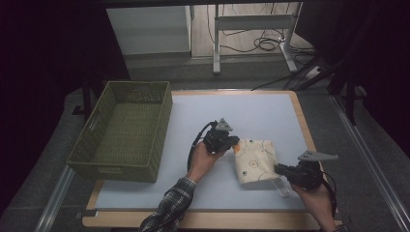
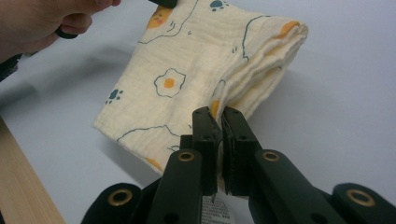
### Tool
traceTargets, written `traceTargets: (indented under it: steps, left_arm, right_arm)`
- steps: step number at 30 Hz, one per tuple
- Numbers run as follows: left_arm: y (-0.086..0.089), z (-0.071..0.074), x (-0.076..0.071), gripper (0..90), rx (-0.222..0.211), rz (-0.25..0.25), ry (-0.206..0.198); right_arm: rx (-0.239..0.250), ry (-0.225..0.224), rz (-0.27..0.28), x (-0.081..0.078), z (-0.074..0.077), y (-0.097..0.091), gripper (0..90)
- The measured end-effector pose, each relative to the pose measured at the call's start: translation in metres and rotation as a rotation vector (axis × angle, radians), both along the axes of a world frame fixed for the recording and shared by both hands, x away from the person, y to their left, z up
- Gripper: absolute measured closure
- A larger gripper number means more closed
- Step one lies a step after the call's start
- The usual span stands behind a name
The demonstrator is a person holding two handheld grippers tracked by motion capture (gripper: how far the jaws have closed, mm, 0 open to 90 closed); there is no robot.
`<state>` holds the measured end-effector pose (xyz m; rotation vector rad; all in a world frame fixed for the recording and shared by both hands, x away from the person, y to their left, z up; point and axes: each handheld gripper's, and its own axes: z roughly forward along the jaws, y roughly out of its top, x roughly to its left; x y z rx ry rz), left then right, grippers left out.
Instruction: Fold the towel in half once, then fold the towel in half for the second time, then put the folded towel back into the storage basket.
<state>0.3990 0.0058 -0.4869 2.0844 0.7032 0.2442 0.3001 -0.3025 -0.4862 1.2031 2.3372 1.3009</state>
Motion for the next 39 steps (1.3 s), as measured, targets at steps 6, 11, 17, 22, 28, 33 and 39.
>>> traceTargets:
  steps: [6, 11, 17, 22, 28, 33, 39]
  left_arm:
    - [0.012, 0.008, -0.002, 85.8, 0.0, 0.021, -0.007]
    - [0.02, 0.012, -0.003, 85.8, 0.005, 0.034, -0.013]
    - [0.031, 0.02, -0.005, 85.8, 0.007, 0.054, -0.026]
    - [0.04, 0.026, -0.007, 85.8, 0.015, 0.067, -0.034]
    - [0.051, 0.032, -0.007, 85.8, 0.025, 0.087, -0.041]
    - [0.06, 0.038, -0.008, 85.7, 0.037, 0.105, -0.05]
    - [0.073, 0.047, -0.009, 85.7, 0.052, 0.127, -0.063]
  right_arm:
    - [-0.004, -0.012, 0.024, 0.003, 0.004, 0.011, 84.9]
    - [-0.011, -0.022, 0.041, 0.006, 0.009, 0.021, 84.9]
    - [-0.014, -0.031, 0.058, 0.009, 0.013, 0.031, 84.9]
    - [-0.011, -0.04, 0.071, 0.012, 0.016, 0.038, 84.9]
    - [-0.016, -0.046, 0.085, 0.017, 0.019, 0.049, 84.8]
    - [-0.012, -0.053, 0.098, 0.022, 0.021, 0.059, 84.8]
    - [-0.009, -0.06, 0.117, 0.027, 0.026, 0.073, 84.8]
